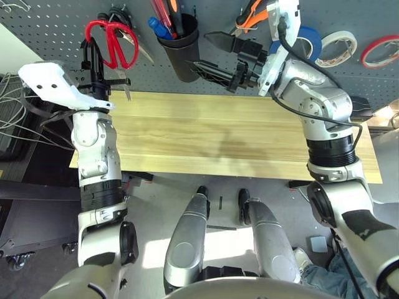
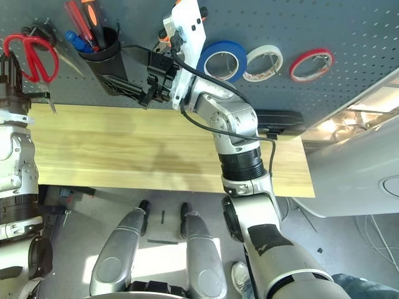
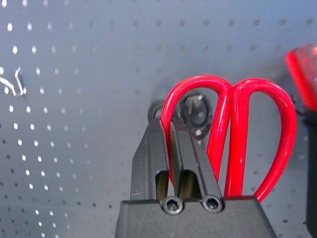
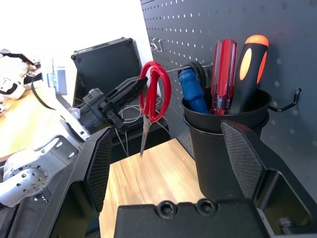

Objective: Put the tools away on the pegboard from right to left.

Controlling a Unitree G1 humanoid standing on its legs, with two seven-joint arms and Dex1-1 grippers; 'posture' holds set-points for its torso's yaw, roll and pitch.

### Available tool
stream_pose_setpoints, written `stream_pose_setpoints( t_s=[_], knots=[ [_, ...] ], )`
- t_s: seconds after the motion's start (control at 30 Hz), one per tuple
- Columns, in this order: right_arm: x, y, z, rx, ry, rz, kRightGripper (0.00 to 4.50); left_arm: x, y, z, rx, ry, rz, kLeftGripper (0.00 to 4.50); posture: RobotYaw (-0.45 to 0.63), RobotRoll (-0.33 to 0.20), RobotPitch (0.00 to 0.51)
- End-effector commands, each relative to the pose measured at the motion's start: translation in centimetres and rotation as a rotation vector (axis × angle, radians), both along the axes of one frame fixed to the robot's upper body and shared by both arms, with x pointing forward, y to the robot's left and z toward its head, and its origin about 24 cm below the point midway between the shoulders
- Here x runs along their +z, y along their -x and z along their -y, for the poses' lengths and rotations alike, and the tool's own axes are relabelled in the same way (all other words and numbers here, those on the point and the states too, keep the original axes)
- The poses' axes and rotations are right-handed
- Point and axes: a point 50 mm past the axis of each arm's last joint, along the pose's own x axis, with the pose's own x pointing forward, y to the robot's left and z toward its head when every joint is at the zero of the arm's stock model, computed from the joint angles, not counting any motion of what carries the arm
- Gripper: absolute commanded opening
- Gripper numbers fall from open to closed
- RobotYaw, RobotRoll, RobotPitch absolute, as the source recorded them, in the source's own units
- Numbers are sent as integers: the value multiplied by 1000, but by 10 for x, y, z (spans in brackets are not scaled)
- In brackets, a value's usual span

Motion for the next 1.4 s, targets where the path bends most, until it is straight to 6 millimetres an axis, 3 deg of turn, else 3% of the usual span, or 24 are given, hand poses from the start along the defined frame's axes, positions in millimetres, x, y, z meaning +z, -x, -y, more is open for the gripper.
stream_pose_setpoints(
  t_s=[0.03, 0.5, 0.7, 1.0, 1.13, 1.4],
  knots=[
    [1, 2, -2, 2, 4, 14, 4500, -4, -4, -8, 14, 15, -28, 16, 150, 0, 330],
    [-3, -1, -1, -35, -1, 13, 4500, -8, -35, -14, -8, 27, -156, 16, 150, 0, 320],
    [-22, -12, 11, -137, -32, -32, 4500, -14, -30, -4, -3, -28, -121, 1841, 145, 0, 318],
    [-74, -24, 40, -287, 44, -119, 4500, -53, -14, 6, -17, -36, -208, 4481, 134, 0, 325],
    [-105, -35, 63, -440, 55, -199, 4500, -70, -12, 13, -33, -43, -283, 4481, 135, 0, 328],
    [-150, -39, 92, -609, 59, -318, 4500, -104, -12, 21, -60, -68, -442, 4481, 121, 0, 332]
  ],
)
